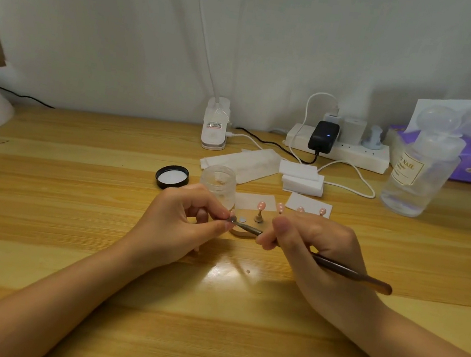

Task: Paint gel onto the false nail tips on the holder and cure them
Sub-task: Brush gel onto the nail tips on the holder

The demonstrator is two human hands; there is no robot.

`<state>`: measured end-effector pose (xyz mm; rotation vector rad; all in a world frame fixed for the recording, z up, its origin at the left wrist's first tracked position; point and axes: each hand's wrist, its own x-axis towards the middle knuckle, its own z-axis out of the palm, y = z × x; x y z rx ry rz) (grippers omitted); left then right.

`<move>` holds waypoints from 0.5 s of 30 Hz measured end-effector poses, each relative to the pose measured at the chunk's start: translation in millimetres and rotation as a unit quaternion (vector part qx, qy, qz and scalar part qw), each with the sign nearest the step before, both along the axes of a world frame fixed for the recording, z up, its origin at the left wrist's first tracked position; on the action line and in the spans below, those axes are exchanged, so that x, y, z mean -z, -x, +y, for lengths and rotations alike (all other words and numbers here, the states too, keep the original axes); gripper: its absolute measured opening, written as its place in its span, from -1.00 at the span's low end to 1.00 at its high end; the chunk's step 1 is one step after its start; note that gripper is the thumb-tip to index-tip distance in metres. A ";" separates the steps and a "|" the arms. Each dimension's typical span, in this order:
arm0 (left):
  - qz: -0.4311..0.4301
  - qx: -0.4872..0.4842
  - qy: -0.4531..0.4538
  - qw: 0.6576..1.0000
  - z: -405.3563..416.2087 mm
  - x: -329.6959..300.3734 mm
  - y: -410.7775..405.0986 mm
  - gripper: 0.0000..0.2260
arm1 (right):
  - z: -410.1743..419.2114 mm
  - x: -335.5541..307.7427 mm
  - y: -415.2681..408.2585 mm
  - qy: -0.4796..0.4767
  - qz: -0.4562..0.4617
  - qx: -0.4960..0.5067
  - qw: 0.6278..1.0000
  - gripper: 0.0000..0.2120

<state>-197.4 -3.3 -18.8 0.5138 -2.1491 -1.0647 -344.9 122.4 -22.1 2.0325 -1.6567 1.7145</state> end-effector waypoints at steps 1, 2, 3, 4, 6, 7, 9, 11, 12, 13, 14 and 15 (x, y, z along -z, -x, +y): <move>0.002 -0.002 0.001 1.000 0.2 -0.2 0.3 -0.86 | 0.6 0.0 -0.3 0.001 -0.002 -0.003 1.000 -0.65; 0.004 -0.002 0.001 1.000 0.3 -0.3 0.6 -0.84 | 1.2 0.2 -0.5 0.000 -0.009 -0.005 1.000 -0.62; 0.005 -0.002 0.000 1.000 0.4 -0.2 0.7 -0.83 | 1.9 0.6 -0.6 -0.002 -0.023 -0.007 1.000 -0.58; 0.005 -0.002 0.000 1.000 0.3 0.2 0.8 -0.83 | 2.7 0.9 -0.9 -0.003 -0.040 -0.011 0.999 -0.54; 0.007 -0.002 0.002 1.000 0.3 0.8 0.7 -0.82 | 4.0 0.8 -1.2 0.003 -0.068 -0.016 0.998 -0.53; 0.008 -0.001 0.001 1.000 0.3 0.8 0.6 -0.81 | 3.9 0.4 -1.2 0.006 -0.074 -0.011 0.997 -0.55; 0.010 0.001 -0.001 1.000 0.5 0.3 0.4 -0.81 | 3.1 -0.6 -1.0 0.005 -0.067 0.007 0.998 -0.60; 0.008 0.006 -0.005 1.000 0.8 -0.5 0.4 -0.83 | 1.5 -0.7 -0.3 -0.006 -0.057 0.017 0.998 -0.64; 0.006 0.009 -0.007 1.000 0.9 -0.9 0.4 -0.85 | 0.8 -0.5 -0.2 -0.009 -0.052 0.017 0.998 -0.65; 0.004 0.010 -0.009 1.000 1.0 -1.3 0.4 -0.86 | 0.4 -0.1 -0.2 -0.011 -0.047 0.014 0.999 -0.65; 0.003 0.011 -0.011 1.000 1.0 -1.6 0.2 -0.88 | 0.4 0.3 -0.2 -0.012 -0.044 0.009 0.999 -0.64; 0.003 0.011 -0.013 1.000 1.0 -1.9 -0.1 -0.89 | 0.6 0.7 -0.1 -0.013 -0.043 0.003 0.999 -0.62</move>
